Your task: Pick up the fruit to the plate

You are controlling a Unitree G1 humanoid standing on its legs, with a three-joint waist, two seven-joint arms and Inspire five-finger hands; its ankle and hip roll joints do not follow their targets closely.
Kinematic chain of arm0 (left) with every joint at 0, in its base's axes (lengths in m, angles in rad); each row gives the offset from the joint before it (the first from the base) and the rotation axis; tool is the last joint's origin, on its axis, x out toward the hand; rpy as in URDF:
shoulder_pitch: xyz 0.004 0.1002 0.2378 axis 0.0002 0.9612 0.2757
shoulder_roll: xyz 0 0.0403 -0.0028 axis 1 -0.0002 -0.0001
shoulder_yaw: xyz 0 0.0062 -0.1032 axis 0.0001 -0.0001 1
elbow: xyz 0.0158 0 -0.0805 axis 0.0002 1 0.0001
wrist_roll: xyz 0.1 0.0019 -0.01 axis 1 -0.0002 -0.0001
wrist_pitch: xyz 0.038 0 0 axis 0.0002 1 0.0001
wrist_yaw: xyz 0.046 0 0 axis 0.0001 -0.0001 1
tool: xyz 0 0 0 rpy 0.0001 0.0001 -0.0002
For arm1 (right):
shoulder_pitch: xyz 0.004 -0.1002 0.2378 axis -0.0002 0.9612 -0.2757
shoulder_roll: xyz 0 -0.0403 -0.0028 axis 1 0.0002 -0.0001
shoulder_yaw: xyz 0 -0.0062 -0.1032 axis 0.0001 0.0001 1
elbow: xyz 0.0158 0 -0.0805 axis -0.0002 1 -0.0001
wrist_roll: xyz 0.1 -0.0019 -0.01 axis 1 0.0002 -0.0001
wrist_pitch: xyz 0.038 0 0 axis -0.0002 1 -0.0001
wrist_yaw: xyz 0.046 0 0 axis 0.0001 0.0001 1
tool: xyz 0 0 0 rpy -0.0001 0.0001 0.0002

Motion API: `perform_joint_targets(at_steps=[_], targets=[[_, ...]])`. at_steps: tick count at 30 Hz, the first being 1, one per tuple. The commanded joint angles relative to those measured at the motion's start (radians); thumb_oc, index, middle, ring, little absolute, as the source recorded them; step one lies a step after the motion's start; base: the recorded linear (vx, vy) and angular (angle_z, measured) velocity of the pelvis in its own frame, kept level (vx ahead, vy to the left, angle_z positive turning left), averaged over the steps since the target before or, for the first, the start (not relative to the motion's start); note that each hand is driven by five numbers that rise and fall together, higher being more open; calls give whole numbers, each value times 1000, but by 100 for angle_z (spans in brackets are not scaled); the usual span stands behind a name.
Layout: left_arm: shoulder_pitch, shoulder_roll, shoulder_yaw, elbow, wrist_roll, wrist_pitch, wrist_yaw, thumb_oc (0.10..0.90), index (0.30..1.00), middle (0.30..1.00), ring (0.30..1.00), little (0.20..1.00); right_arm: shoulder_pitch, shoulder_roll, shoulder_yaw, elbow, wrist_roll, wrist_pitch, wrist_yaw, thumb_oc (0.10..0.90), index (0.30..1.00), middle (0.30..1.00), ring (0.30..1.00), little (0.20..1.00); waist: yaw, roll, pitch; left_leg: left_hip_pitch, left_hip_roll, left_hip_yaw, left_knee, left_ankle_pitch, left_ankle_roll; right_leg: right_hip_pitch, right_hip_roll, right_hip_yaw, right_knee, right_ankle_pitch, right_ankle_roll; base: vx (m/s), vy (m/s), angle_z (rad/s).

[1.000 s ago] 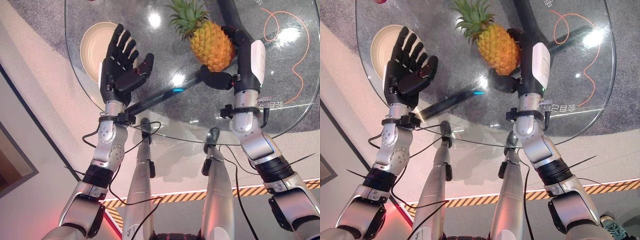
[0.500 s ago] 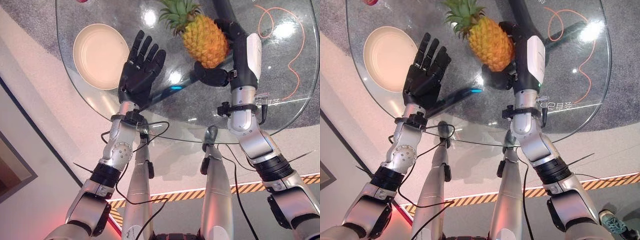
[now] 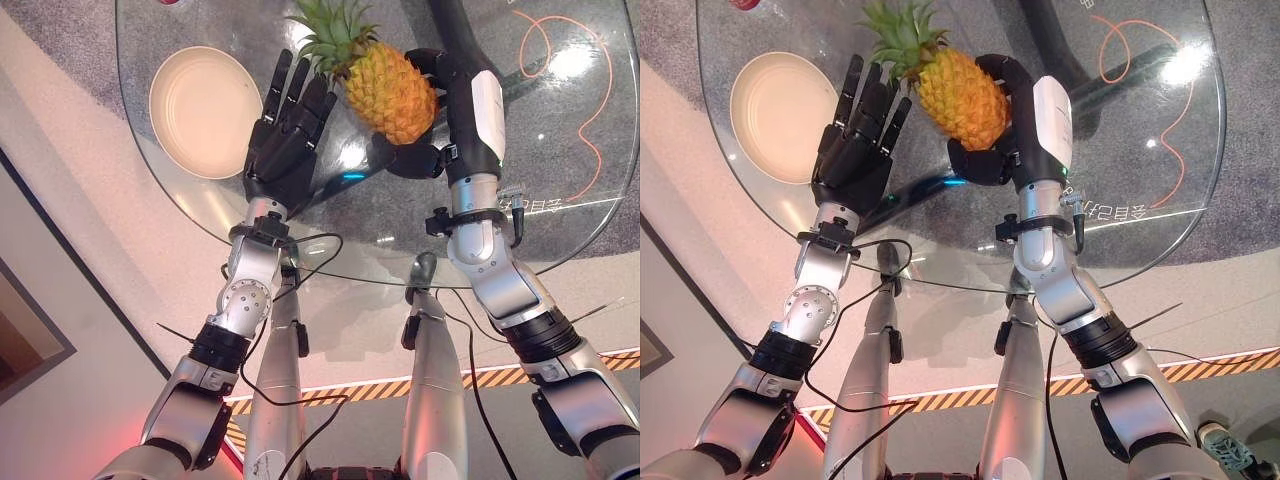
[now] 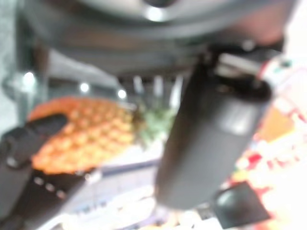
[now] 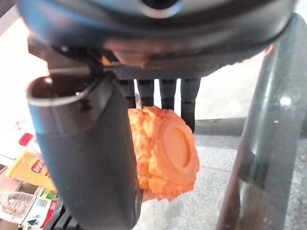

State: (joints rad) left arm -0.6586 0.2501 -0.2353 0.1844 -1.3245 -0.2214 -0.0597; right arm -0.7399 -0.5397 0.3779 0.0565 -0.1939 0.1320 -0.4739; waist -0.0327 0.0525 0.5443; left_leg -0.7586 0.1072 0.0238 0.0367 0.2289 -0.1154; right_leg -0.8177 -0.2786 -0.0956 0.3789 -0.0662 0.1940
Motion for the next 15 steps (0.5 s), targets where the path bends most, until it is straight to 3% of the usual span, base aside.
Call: perform_joint_targets(at_steps=[1,15], targets=[[-90,-1,15,-142,-1,-46,-88,800,900,900,900,900,-137,11,-11,-193,-51,-78,-14,100,300,300,300,200,17,-41,-24,17,28,3,71,-89,-23,63,1,-50,-201,210,17,0,0,0],[-96,-7,19,-158,37,-67,-23,800,900,900,900,900,-142,32,14,-214,-56,-74,38,100,300,300,300,200,22,-41,-24,11,25,-1,70,-86,-22,58,2,-54,-200,210,16,0,0,0]])
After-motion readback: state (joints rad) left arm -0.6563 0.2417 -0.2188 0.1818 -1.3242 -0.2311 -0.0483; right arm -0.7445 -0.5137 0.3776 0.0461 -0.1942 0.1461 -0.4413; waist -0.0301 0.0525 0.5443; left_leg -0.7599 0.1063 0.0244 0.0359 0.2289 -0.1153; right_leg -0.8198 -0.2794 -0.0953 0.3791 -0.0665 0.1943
